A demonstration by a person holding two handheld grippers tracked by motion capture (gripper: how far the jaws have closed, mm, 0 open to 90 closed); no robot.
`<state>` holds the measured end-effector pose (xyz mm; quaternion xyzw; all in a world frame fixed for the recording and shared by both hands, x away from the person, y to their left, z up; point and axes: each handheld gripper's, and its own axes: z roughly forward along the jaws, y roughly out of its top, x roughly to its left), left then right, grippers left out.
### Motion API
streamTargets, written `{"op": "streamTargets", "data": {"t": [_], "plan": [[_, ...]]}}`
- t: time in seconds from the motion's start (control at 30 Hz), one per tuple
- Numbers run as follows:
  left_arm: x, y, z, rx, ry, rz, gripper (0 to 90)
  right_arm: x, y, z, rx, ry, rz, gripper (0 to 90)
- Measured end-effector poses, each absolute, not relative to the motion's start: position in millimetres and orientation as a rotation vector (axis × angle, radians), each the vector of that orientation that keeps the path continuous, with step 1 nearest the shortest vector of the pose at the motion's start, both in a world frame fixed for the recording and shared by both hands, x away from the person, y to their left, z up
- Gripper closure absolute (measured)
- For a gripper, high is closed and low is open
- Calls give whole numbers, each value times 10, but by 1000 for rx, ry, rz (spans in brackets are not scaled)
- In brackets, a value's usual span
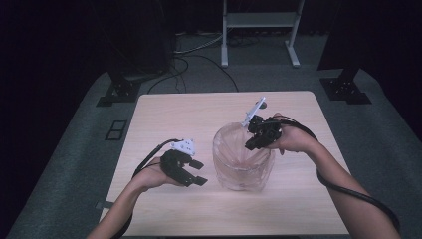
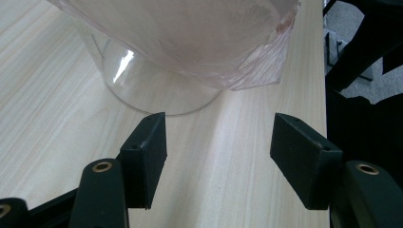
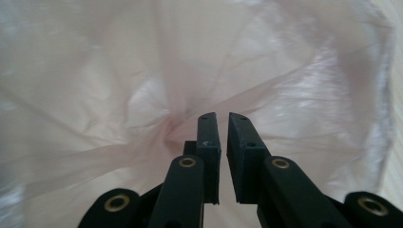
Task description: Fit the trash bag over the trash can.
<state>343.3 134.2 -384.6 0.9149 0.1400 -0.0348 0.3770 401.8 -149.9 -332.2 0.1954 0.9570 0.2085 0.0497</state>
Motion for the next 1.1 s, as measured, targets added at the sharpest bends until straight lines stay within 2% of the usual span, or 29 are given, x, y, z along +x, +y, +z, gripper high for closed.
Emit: {"op": "streamTargets", "data": {"t": [0.3,0.53,0.7,0.87,1.1], "plan": [[3449,1369,-3849,2341,368,-95,354,4285,-1537,-3378,735,2884,582,862],[3443,1384,-3832,2347,376,-94,336,4145,-1523,-3234,636,2911,675,804],[3442,1378,-3828,2340,382,-100,325,4055,-1279,-3251,522,2951,625,795],[3449,1409,-3813,2342,378,-96,315,4152,-979,-3341,498,2980,594,787],[3451,1481,-3817,2332,391,-92,314,4251,-774,-3381,486,3003,567,787]]}}
